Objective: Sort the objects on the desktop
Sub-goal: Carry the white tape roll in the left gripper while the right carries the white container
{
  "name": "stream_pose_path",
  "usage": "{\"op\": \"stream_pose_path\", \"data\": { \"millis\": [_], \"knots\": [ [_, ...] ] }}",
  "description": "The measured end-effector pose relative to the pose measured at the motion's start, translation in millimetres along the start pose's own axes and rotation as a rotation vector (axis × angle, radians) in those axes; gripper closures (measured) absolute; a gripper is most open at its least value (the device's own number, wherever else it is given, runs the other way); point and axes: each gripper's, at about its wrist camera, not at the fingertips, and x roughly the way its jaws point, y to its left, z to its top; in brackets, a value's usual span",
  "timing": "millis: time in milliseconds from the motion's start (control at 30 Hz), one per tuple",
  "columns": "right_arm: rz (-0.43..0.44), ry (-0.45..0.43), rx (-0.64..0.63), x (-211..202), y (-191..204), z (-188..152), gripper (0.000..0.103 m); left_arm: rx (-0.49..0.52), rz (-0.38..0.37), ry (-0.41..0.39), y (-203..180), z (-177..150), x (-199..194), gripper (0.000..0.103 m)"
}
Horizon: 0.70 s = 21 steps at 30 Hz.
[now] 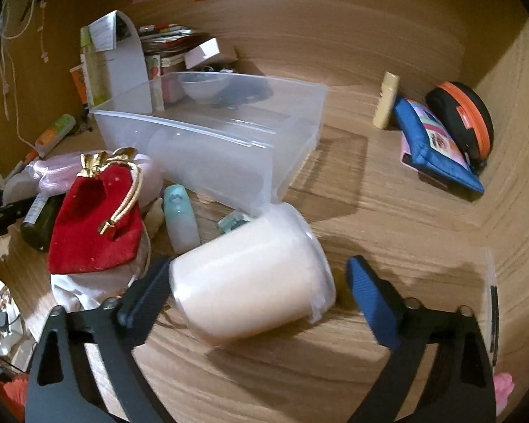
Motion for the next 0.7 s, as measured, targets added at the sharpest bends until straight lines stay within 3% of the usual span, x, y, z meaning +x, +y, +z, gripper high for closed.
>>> {"op": "stream_pose_path", "data": {
  "millis": [67, 267, 700],
  "knots": [
    [0.017, 0.005, 0.007, 1.2, 0.3, 1.6, 0.028, -0.001, -0.009, 0.005, -0.8, -0.4, 2.4, 0.073],
    [-0.004, -0.034, 0.042, -2.3, -2.5, 2.3, 0.038, 0.005, 0.043, -0.037, -6.0, -2.3, -3.3, 0.074],
    [0.075, -0.05, 0.175, -19.0, -29.3, 15.6, 0.039, -0.018, 0.038, -0.11, 0.4, 13.1, -30.6, 0.074]
  ]
}}
